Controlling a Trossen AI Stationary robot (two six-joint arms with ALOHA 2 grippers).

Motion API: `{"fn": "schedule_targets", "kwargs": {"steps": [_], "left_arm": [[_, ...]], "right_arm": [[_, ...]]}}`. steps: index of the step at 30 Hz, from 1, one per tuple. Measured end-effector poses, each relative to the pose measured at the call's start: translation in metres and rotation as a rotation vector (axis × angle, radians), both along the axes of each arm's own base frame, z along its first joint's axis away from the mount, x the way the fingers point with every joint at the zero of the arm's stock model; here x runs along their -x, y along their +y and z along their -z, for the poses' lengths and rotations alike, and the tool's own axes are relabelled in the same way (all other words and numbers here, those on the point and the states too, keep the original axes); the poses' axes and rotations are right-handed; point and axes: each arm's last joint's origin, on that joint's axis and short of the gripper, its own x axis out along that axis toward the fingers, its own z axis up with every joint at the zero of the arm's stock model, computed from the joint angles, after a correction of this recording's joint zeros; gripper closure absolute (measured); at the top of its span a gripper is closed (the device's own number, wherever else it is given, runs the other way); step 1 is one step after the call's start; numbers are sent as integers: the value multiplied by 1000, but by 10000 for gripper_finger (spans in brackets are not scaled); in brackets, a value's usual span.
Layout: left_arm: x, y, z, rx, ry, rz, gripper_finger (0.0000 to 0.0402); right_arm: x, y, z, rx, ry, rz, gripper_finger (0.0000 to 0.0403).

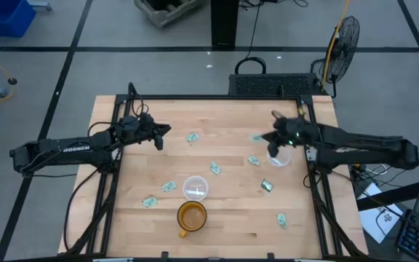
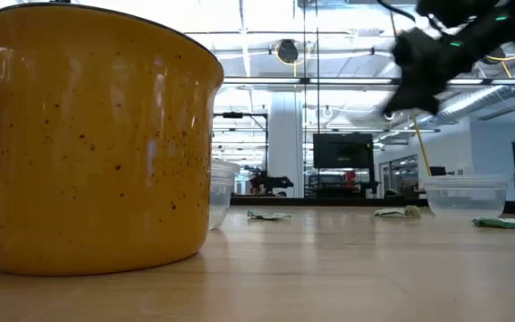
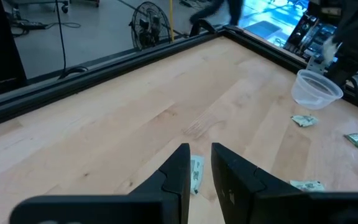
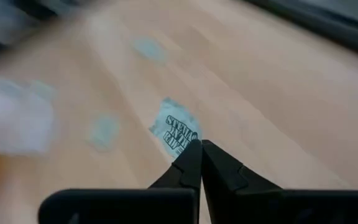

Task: Pick and place items into bin
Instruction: Put the stevia packet into the right transparent bin

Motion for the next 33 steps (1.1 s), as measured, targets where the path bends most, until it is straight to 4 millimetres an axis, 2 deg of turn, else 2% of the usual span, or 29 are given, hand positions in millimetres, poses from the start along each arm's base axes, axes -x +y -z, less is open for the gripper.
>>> {"fn": "schedule_targets", "kwargs": {"steps": [3,6,10,14,18,24,29,33], "left_arm": [[0,0,1,19,-1,-6,332],[0,0,1,23,0,-8,332],[0,0,1,23,-1,-8,332],[0,0,1,22,-1,-8,332],[0,0,1,18,0,-7,332],[0,0,0,1,5,0,332],[0,0,-1,-13,-8,2,332],[-1,0,-3,-20,-21,2,332]], "right_arm": [[26,12,11,-57,176,169,403],[35,22,15,-129,211,185,403],[38,29,18,-189,260,156,403],[42,32,26,-231,352,205,403],[40,33,39,-272,400,225,403],[34,33,63,-296,382,204,403],[32,33,65,-295,360,196,399],[32,33,65,-275,377,167,380]]}}
